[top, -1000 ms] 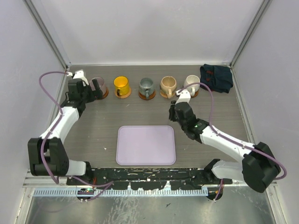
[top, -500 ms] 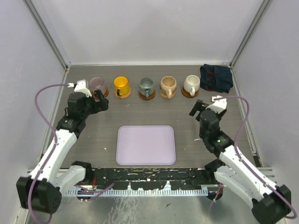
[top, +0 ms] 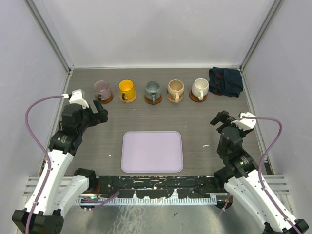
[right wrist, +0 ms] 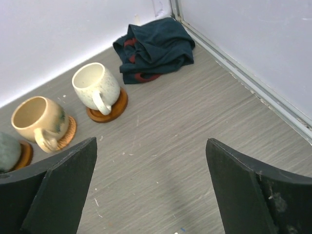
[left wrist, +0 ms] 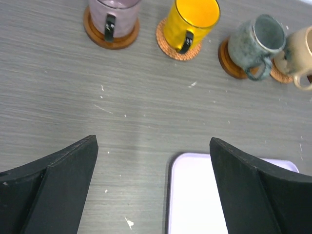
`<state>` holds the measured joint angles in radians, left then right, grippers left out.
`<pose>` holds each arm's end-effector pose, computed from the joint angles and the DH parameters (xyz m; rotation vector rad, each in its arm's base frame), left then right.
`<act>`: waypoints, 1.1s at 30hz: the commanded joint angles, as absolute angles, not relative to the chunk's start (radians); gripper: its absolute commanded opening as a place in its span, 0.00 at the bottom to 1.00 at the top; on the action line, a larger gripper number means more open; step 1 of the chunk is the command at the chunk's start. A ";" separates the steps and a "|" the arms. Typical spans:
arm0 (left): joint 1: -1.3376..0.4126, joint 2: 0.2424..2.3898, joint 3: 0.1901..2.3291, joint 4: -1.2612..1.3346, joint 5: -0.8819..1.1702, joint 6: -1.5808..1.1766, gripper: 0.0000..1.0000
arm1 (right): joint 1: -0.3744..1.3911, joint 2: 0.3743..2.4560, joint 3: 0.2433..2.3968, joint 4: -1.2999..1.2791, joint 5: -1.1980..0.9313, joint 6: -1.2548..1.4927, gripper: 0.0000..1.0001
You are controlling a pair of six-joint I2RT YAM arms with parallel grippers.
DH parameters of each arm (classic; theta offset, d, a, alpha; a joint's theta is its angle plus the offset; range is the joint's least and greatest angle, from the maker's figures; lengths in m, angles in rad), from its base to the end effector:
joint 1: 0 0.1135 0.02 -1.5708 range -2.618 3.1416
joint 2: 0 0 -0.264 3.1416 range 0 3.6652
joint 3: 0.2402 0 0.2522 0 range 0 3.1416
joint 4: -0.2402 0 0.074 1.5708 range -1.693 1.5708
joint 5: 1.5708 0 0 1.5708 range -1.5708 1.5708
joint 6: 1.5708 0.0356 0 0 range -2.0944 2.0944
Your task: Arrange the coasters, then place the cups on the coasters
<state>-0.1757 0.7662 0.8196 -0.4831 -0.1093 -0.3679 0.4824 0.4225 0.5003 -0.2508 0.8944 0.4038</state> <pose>0.1687 -0.0260 0.3240 -0.2624 1.9886 -0.2397 0.1135 0.0281 0.2840 0.5664 1.5817 -0.1137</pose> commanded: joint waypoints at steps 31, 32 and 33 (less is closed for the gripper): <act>-0.179 0.586 0.826 -0.698 -0.270 -0.476 0.98 | 0.482 0.438 0.570 -0.322 0.948 0.452 0.98; -0.179 0.586 0.826 -0.697 -0.270 -0.474 0.98 | 0.482 0.439 0.569 -0.322 0.949 0.452 0.98; -0.179 0.588 0.825 -0.694 -0.267 -0.468 0.98 | 0.482 0.440 0.568 -0.322 0.950 0.452 0.98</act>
<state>-0.1768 0.5873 0.8078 -0.7181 -0.2581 -0.4644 0.4824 0.4316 0.5312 -0.3386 0.9264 0.4332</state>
